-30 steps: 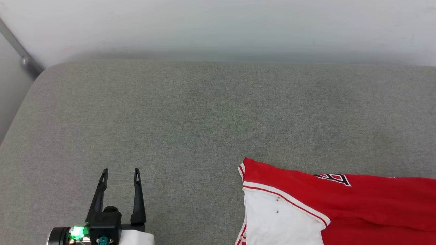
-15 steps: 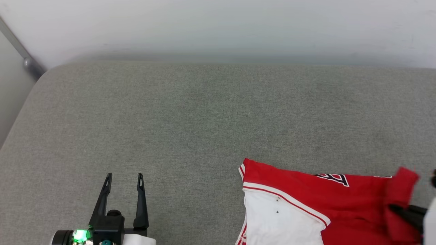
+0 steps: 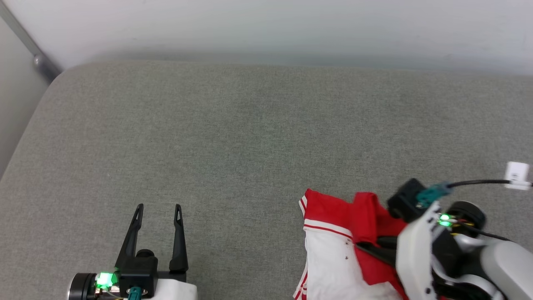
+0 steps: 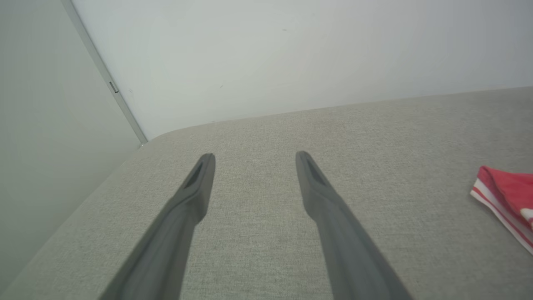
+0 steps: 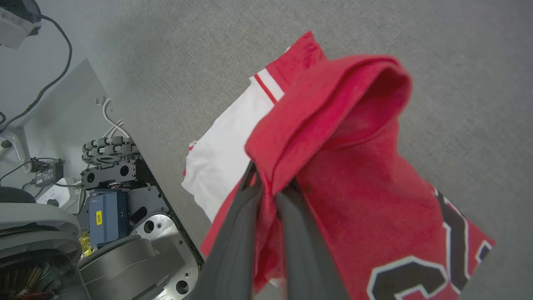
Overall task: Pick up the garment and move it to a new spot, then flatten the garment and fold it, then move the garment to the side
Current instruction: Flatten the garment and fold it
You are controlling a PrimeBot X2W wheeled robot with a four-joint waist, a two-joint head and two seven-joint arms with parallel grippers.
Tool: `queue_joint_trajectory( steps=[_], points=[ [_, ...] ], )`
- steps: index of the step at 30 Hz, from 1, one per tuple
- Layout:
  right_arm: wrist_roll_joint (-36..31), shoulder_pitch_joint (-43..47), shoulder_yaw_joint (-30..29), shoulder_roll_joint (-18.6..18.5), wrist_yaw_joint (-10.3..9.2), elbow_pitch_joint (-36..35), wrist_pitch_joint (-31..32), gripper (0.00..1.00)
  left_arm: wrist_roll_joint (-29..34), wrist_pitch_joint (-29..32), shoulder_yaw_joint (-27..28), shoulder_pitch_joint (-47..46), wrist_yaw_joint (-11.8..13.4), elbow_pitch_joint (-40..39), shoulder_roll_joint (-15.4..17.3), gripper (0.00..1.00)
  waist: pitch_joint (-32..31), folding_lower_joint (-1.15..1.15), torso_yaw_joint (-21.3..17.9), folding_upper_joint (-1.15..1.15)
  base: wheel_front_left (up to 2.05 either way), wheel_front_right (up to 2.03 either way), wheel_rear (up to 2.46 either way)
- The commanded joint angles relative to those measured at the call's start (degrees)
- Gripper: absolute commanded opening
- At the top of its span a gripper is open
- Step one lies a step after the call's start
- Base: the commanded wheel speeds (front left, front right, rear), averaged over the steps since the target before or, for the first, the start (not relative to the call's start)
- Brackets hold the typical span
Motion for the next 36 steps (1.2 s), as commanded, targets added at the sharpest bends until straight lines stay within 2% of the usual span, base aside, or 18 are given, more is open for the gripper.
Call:
queue_joint_trajectory(
  steps=[1,8,15,16,17,18,22,27,28,31,32,36],
  points=[
    [-0.58,-3.14,3.04,1.74,-0.03,1.98,-0.3,0.0,0.15,-0.12,-0.04,-1.07,-0.26,0.13,-0.31,1.0,0.56,0.0,0.39,0.0,0.0,0.0,0.0],
    [-1.7,-11.88,14.63,6.01,-0.03,13.55,-1.84,0.0,0.11,-0.12,-0.35,-2.3,-0.51,0.24,-1.09,1.0,2.29,0.0,1.67,0.0,0.0,0.0,0.0],
    [-0.5,-14.4,21.35,6.85,-0.06,23.3,-6.59,0.0,0.04,-0.12,0.19,-2.4,-0.48,0.37,-1.49,1.0,2.81,0.0,2.1,0.0,0.0,0.0,0.0],
    [-0.56,-14.67,21.94,6.76,-0.06,23.92,-7.69,0.35,0.02,-0.12,0.36,-2.05,-0.4,0.42,-1.47,1.0,2.6,0.0,1.87,0.0,0.0,0.0,0.0],
    [-1.29,-15.19,22.44,6.45,-0.06,24.15,-9.01,0.84,-0.02,-0.12,0.57,-1.58,-0.34,0.5,-1.41,1.0,2.29,0.0,1.56,0.0,0.0,0.0,0.0],
    [-1.96,-15.76,22.78,6.07,-0.06,24.05,-10.88,1.0,-0.04,-0.12,0.75,-1.15,-0.32,0.59,-1.35,1.0,1.91,0.0,1.25,0.0,0.0,0.0,0.0],
    [-3.44,-15.94,22.09,5.06,-0.04,21.94,-18.38,1.0,-0.02,-0.12,1.26,-0.29,-0.46,0.83,-1.01,1.0,-0.03,0.0,-0.13,0.0,0.0,0.0,0.0],
    [-6.92,-13.09,15.01,3.28,-0.04,19.38,-27.84,1.0,0.11,-0.12,1.7,0.62,-0.58,0.87,-0.69,1.0,-2.43,0.0,-2.02,0.0,0.0,0.0,0.0],
    [-11.09,-10.85,7.56,3.85,-0.04,19.29,-33.88,1.0,-0.01,-0.12,1.99,1.23,-0.78,0.54,-0.47,1.0,-3.56,0.0,-3.14,0.0,0.0,0.0,0.0],
    [-15.83,-7.12,-1.11,6.19,-0.03,20.04,-40.04,1.0,-0.08,-0.12,2.06,1.72,-1.03,0.42,-0.49,1.0,-4.35,0.0,-4.1,0.0,0.0,0.0,0.0],
    [-15.83,-7.12,-1.11,6.19,-0.03,20.04,-40.04,1.0,-0.08,-0.12,2.06,1.72,-1.03,0.42,-0.49,1.0,-4.35,0.0,-4.1,0.0,0.0,0.0,0.0],
    [-23.13,-2.18,-12.82,10.56,-0.03,21.12,-47.28,1.0,-0.01,-0.12,1.89,1.94,-1.42,0.38,-0.64,1.0,-5.13,0.0,-5.0,0.0,0.0,0.0,0.0]
  ],
)
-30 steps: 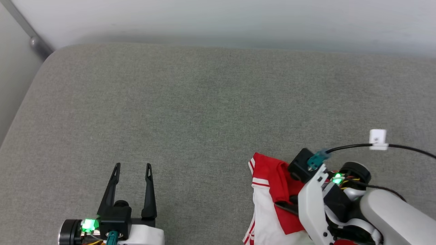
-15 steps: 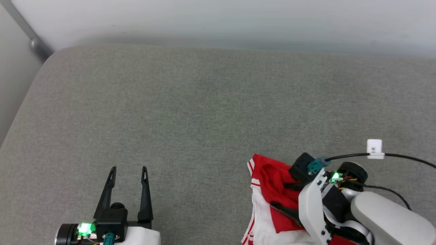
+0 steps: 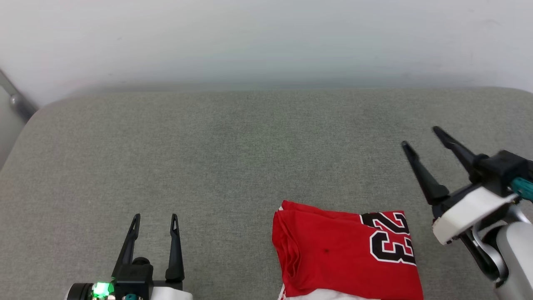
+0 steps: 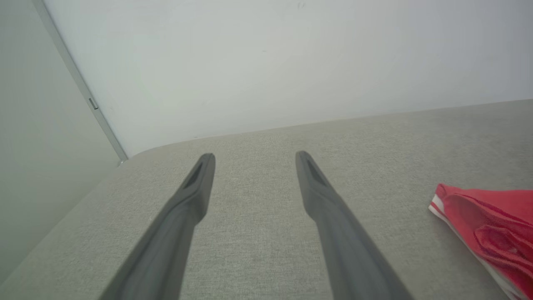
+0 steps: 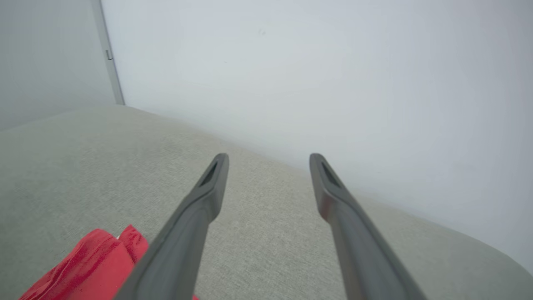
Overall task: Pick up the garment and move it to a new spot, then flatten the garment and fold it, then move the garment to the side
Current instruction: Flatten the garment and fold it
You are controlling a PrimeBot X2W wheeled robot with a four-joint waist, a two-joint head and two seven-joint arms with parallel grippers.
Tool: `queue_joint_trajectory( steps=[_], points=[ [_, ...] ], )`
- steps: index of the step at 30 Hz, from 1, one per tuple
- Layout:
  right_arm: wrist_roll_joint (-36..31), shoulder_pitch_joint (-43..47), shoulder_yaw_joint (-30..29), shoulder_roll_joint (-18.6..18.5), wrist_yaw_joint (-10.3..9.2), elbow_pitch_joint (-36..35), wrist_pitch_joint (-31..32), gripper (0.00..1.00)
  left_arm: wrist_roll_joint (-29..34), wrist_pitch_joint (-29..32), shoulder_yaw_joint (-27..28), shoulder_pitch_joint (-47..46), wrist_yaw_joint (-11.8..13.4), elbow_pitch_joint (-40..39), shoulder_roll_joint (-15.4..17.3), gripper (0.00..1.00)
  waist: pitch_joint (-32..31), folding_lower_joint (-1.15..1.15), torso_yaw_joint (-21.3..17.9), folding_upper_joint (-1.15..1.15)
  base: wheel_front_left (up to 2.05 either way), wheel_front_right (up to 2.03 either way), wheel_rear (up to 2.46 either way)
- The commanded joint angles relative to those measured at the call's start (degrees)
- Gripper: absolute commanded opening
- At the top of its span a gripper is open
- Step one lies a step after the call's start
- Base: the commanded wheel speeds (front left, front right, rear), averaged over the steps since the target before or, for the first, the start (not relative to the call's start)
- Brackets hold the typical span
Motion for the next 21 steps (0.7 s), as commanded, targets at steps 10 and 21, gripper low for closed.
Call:
queue_joint_trajectory(
  steps=[10,21],
  points=[
    [-12.46,13.62,-19.37,13.12,-0.05,-0.92,-9.53,1.0,-0.01,-0.12,-0.27,1.26,-0.87,-0.38,-0.15,1.0,-1.97,0.0,-0.43,0.0,0.0,0.0,0.0],
    [-15.31,25.01,-25.68,22.2,-0.05,-6.76,-10.24,1.0,-0.33,-0.12,-0.43,3.34,-1.63,-0.54,-0.59,1.0,-3.59,0.0,0.78,0.0,0.0,0.0,0.0]
  ],
)
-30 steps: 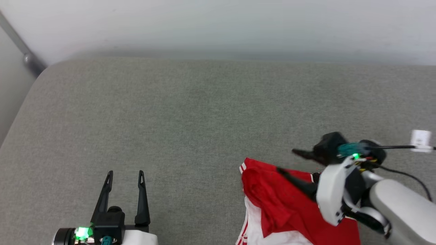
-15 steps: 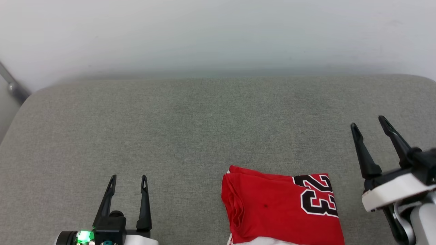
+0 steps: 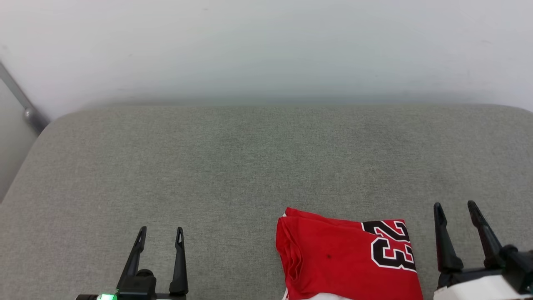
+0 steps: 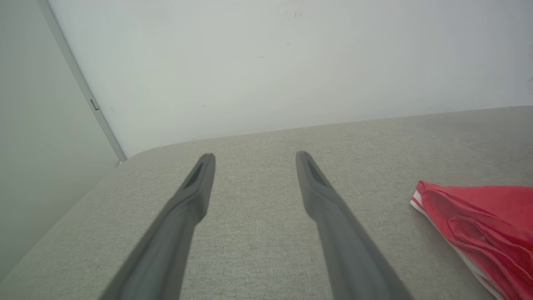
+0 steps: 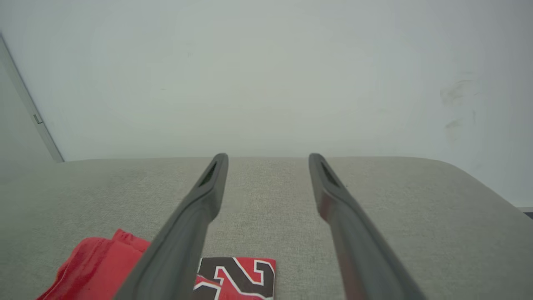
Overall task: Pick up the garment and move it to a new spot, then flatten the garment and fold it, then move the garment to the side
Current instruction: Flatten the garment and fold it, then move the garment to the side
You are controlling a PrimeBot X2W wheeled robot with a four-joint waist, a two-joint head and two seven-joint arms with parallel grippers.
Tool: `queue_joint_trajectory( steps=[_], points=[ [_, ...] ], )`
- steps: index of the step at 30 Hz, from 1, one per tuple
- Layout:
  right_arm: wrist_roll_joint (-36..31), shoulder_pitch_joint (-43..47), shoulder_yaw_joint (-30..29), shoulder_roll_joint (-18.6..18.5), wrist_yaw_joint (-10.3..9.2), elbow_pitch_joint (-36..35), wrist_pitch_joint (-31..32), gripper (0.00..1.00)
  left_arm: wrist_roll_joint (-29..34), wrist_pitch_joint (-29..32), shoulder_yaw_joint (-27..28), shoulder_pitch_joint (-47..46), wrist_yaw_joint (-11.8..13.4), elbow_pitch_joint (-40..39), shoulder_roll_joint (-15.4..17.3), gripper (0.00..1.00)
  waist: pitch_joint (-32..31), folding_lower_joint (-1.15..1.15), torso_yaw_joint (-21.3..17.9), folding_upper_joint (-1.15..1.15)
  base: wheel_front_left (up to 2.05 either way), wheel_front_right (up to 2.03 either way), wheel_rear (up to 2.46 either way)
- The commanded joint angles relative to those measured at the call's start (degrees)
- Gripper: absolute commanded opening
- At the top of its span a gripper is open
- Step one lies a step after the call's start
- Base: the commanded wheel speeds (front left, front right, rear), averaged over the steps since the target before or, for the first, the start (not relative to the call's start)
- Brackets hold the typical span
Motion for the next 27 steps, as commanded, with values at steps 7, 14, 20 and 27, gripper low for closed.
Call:
queue_joint_trajectory(
  steps=[7,14,20,27],
  points=[
    [0.49,5.7,-0.96,2.1,-0.05,-3.75,-0.17,1.0,-0.23,-0.12,0.16,1.42,-0.71,-0.68,-0.49,1.0,-0.57,0.01,0.69,0.0,0.0,0.0,0.0],
    [0.43,7.89,-0.08,2.56,-0.05,-4.6,-0.18,1.0,-0.07,-0.12,0.09,2.12,-1.01,-1.44,-0.85,1.0,-0.63,0.01,0.7,0.0,0.0,0.0,0.0],
    [-0.16,6.72,-0.06,2.57,-0.05,-4.49,-0.18,1.0,-0.01,-0.12,0.32,1.68,-1.29,-1.24,-1.07,1.0,-0.47,0.01,0.88,0.0,0.0,0.0,0.0],
    [-0.84,0.03,-1.7,-0.27,-0.05,-6.91,0.45,1.0,-0.13,-0.12,0.94,1.26,-1.46,-1.18,-1.3,1.0,0.12,0.01,0.74,0.0,0.0,0.0,0.0]
  ],
)
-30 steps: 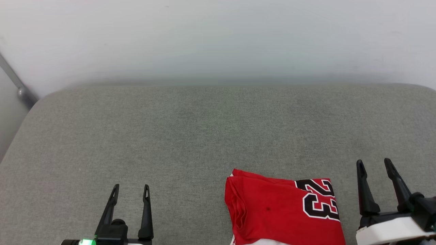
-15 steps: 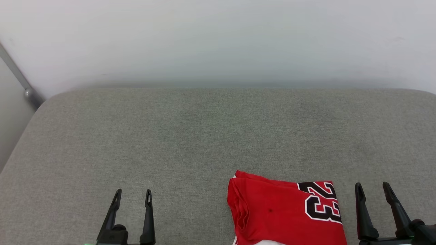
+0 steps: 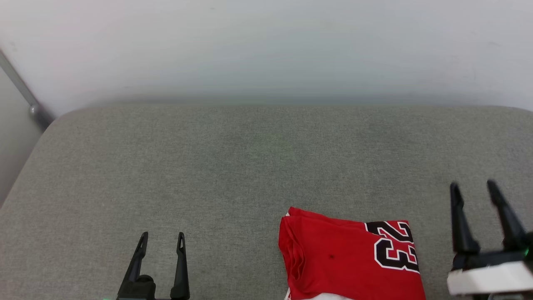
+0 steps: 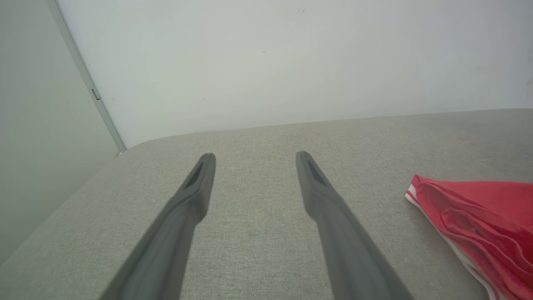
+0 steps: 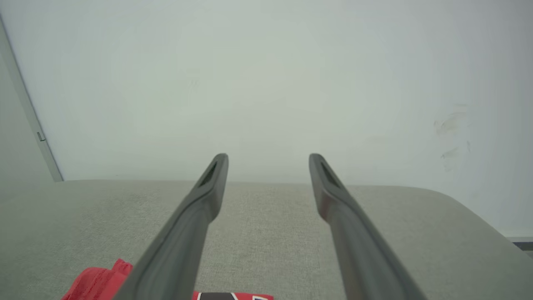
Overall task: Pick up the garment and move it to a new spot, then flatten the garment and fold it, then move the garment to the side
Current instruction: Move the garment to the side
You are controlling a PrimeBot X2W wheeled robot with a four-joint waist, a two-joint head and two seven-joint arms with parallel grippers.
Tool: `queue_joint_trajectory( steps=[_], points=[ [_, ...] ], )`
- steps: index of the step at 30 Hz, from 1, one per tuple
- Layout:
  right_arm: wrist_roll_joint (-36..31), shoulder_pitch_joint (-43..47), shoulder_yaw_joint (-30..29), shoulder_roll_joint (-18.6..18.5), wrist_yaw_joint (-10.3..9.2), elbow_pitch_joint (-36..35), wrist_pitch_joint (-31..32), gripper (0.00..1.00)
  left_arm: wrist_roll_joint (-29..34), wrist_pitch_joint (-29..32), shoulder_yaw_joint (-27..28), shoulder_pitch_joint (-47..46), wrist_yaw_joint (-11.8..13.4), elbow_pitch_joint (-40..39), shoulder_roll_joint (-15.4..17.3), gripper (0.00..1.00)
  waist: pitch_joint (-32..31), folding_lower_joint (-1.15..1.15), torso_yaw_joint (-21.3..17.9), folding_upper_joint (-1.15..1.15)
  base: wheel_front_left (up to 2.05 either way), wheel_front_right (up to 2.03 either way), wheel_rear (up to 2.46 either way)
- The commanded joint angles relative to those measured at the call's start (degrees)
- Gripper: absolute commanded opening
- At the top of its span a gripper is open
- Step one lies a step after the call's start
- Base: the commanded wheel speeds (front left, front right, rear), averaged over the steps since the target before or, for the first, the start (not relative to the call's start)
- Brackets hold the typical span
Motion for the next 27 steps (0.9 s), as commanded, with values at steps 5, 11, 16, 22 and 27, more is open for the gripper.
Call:
queue_joint_trajectory(
  steps=[5,11,16,22,27],
  points=[
    [1.4,-9.58,2.85,-8.24,-0.05,-2.99,6.0,1.0,0.21,-0.12,0.46,-1.16,-0.07,-0.44,-0.25,1.0,1.47,0.0,-0.23,0.0,0.0,0.0,0.0],
    [8.56,-17.03,11.16,-19.25,-0.05,-2.9,23.5,1.0,0.2,-0.12,0.41,-2.5,-0.1,-0.64,-0.72,1.0,3.78,0.0,0.01,0.0,0.0,0.0,0.0],
    [19.13,-19.99,19.52,-29.49,-0.05,-2.42,41.07,1.0,0.14,-0.12,0.35,-3.65,-0.07,-0.68,-1.05,1.0,5.34,0.0,0.31,0.0,0.0,0.0,0.0],
    [32.4,-20.24,25.58,-37.54,-0.05,-1.88,56.79,1.0,0.25,-0.12,0.46,-4.77,-0.39,-0.81,-1.27,1.0,7.21,0.0,0.85,0.0,0.0,0.0,0.0],
    [38.19,-19.21,26.83,-39.96,-0.05,-0.85,62.16,1.0,0.37,-0.12,0.36,-5.7,-0.43,-0.94,-1.33,1.0,8.74,0.0,1.42,0.0,0.0,0.0,0.0]
  ],
)
